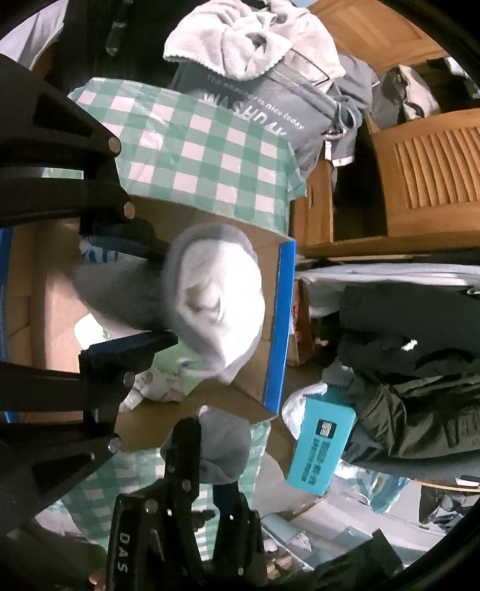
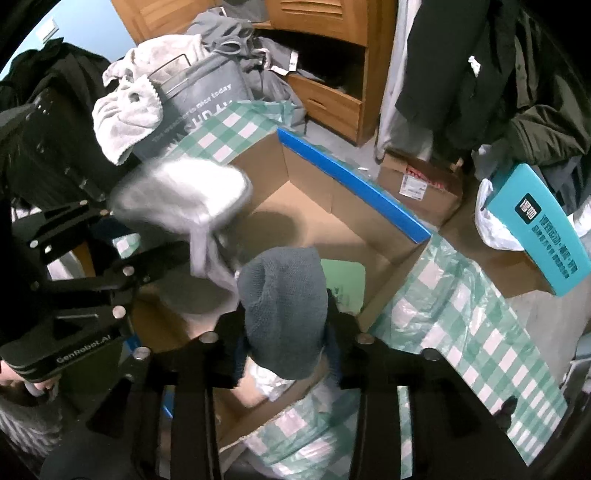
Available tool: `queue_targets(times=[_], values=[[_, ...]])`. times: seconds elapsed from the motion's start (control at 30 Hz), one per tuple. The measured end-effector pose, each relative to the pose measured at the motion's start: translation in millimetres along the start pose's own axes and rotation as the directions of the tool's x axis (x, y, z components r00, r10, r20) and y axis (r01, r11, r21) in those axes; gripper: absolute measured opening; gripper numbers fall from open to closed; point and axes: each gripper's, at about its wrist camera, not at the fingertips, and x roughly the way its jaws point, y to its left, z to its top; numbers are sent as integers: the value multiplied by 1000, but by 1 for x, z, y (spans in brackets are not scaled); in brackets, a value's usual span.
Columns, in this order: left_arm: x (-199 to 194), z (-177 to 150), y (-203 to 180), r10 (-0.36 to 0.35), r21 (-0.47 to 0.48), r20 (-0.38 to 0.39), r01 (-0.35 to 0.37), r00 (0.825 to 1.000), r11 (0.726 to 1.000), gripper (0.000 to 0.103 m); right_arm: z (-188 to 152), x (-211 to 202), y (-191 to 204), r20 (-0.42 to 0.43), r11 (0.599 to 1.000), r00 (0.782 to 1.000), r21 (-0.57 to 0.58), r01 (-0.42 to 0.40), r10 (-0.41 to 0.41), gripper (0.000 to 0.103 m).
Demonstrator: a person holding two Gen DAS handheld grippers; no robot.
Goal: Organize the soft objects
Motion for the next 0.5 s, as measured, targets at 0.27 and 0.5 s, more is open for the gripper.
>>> queue_targets(times=[0.27,0.5], values=[[-11,4,-2,1,-3,32,-1,999,1000,60,-1,-6,-8,26,1000,1000,22,16,-17,52],[-8,5,-12,-29,6,19,29,999,1000,60,-6,-12,-18,33,999,999,45,18,-19,56]])
